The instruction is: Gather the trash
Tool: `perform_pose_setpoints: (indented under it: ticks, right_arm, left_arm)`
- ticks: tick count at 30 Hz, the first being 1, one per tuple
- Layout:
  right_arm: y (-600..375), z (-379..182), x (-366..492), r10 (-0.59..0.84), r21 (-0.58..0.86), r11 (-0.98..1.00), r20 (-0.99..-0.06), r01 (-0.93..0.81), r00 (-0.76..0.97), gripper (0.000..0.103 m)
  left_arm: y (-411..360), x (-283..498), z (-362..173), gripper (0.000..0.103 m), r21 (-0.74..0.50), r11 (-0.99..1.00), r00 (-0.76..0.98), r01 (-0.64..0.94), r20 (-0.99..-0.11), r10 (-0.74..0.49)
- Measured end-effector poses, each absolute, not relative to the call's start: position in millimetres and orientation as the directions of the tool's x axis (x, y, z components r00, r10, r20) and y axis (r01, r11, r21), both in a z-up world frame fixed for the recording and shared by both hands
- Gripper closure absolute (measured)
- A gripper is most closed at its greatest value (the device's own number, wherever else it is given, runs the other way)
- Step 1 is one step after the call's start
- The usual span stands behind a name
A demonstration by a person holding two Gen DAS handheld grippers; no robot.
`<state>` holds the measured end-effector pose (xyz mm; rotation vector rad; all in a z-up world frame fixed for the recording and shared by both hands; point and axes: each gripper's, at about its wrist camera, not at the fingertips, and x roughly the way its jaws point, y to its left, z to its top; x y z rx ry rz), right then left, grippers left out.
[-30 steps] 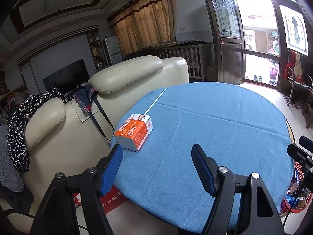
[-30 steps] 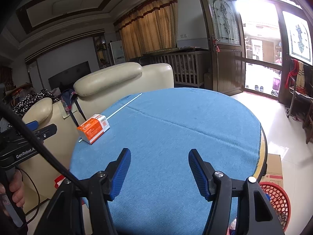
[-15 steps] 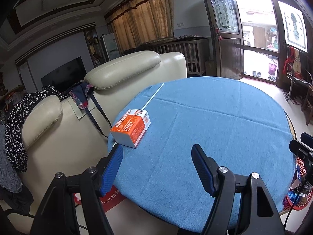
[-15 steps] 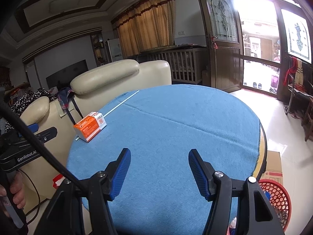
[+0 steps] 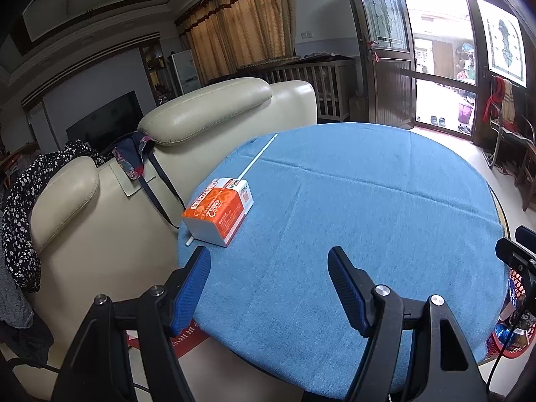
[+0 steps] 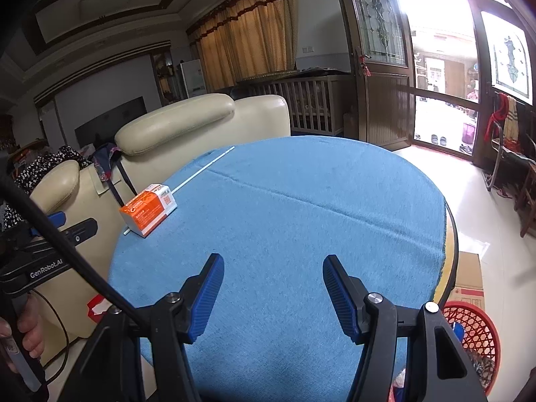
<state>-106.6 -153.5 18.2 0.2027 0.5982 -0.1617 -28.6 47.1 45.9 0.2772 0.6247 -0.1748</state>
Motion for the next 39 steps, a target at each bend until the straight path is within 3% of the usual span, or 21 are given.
perform_pose_setpoints:
  ticks: [39]
  right_arm:
    - [-139.3,15.7,-26.8,-0.109,0.079,0.975,-0.648,0.208,0.754,0.038]
  left_arm:
    - [70.1,36.8,29.6,0.03,0.157,0.966,0.742,0.207,-0.669,-0.05]
